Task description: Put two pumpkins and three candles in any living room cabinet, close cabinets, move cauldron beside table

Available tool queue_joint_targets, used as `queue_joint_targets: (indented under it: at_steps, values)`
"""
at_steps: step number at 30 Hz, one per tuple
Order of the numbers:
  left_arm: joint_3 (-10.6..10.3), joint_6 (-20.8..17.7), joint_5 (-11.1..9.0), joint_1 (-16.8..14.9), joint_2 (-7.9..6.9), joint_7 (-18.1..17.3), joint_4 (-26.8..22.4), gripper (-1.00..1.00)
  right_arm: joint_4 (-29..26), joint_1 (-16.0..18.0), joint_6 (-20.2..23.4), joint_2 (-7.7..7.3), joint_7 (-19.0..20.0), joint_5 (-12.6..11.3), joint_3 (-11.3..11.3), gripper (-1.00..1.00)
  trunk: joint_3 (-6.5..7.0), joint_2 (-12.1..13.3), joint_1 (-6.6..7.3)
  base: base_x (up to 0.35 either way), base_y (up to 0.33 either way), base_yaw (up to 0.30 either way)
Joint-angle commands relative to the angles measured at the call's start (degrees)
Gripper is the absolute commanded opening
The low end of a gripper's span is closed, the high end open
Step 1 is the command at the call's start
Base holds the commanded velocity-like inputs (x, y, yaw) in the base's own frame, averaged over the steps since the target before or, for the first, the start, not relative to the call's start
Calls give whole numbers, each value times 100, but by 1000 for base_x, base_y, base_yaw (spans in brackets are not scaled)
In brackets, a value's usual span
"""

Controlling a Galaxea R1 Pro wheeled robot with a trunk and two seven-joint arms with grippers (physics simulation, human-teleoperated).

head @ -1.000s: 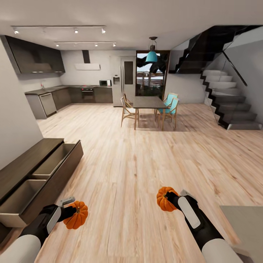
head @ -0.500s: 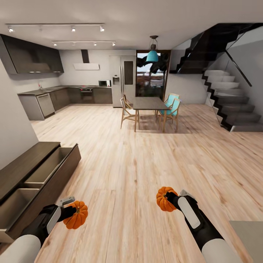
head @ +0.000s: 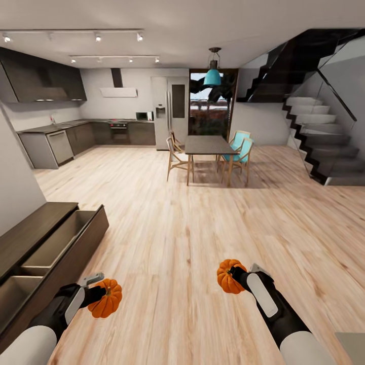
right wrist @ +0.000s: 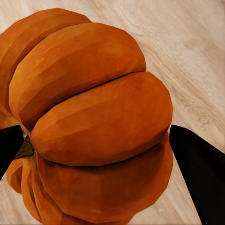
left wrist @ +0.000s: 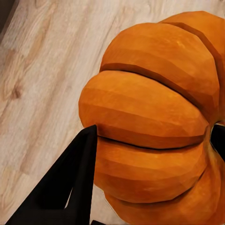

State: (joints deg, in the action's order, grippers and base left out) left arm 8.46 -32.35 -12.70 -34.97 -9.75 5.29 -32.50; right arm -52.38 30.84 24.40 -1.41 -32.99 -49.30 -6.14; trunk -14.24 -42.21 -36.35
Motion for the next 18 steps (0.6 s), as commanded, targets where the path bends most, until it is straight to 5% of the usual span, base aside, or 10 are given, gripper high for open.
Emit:
queue_joint_targets:
  at_steps: [1,18]
  values:
    - [-2,0,4,-1,0,25,-2,-100,0,1,-5,0,-23,8,-1,-100,1,-1,0,329,0,0]
    - [-2,5,4,-1,0,42,-2,-100,0,1,-5,0,-23,8,-1,-100,1,-1,0,329,0,0]
